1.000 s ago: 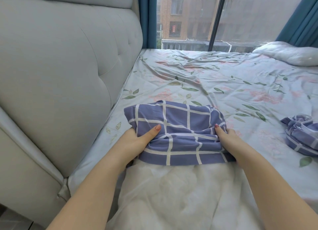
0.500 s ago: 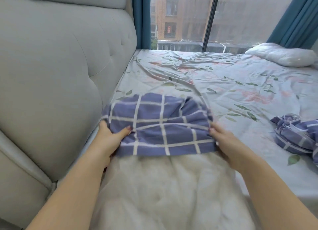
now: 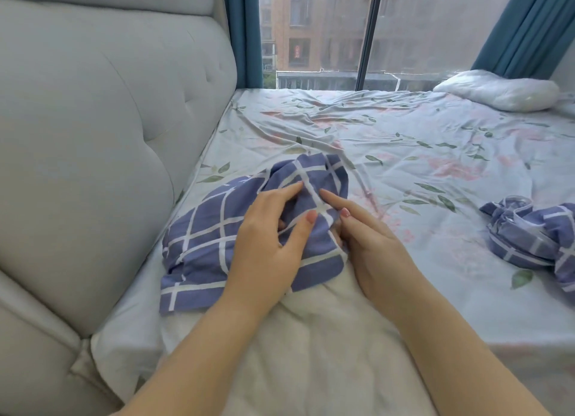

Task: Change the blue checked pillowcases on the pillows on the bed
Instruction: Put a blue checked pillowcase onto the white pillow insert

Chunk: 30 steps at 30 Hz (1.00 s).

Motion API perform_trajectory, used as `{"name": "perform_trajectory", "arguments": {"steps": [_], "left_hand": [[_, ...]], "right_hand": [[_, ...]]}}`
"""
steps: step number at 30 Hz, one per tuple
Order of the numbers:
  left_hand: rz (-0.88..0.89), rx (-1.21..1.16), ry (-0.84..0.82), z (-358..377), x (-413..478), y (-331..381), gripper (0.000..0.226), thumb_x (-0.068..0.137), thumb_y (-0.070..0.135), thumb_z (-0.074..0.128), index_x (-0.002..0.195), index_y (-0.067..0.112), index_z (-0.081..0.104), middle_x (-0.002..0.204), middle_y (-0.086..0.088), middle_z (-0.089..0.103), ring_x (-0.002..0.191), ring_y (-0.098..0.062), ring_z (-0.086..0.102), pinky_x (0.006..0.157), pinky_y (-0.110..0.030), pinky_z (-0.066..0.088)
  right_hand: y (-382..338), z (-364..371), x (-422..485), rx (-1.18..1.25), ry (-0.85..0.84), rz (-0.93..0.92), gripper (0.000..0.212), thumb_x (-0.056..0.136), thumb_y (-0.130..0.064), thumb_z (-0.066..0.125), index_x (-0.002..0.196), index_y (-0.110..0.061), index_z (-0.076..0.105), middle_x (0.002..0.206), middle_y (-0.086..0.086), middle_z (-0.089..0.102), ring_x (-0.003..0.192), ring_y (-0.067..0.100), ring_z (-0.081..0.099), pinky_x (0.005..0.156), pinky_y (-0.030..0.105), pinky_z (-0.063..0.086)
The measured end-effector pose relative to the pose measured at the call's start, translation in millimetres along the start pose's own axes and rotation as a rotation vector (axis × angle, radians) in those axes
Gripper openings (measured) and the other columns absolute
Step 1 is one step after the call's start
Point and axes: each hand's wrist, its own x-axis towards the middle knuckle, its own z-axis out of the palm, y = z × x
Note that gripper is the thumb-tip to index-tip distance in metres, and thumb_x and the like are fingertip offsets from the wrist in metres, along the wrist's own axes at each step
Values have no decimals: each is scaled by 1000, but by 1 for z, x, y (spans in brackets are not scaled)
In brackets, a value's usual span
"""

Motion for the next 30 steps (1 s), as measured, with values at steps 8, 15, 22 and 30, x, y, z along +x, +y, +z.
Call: {"name": "perform_trajectory", "arguments": {"steps": [8, 15, 22, 30], "left_hand": [[33, 88, 30, 12, 0, -10, 4, 86, 16, 75, 90, 16, 75, 80, 9, 58, 75, -3, 56, 69, -11, 40], [55, 61, 138, 9, -4, -1, 10, 89, 18, 69, 80, 17, 68, 89, 8, 55, 93, -17, 51, 79, -18, 39], [-72, -86, 55, 6, -3, -12, 17, 95, 14, 61, 79, 12, 59, 92, 2, 59, 92, -16, 56, 82, -23, 45], [-143, -163, 19, 8, -3, -10, 16, 96, 16, 61, 80, 16, 60, 92, 5, 61, 94, -14, 58, 83, -22, 46]], "right_hand": [[7, 13, -4, 151, 229, -24, 29, 101, -6, 39, 112, -10, 65, 56, 5, 44, 55, 15, 47, 58, 23, 45], [-1, 15, -9, 223, 167, 5, 29, 102, -20, 42, 120, -3, 57, 61, 8, 54, 59, 19, 51, 60, 23, 53], [-7, 4, -12, 55, 462, 115, 50, 98, -54, 37, 97, -8, 55, 82, 11, 58, 66, 24, 61, 70, 37, 51], [-4, -23, -39, -47, 84, 221, 72, 95, -63, 21, 122, -16, 68, 97, 6, 74, 84, 19, 72, 85, 33, 53]]}}
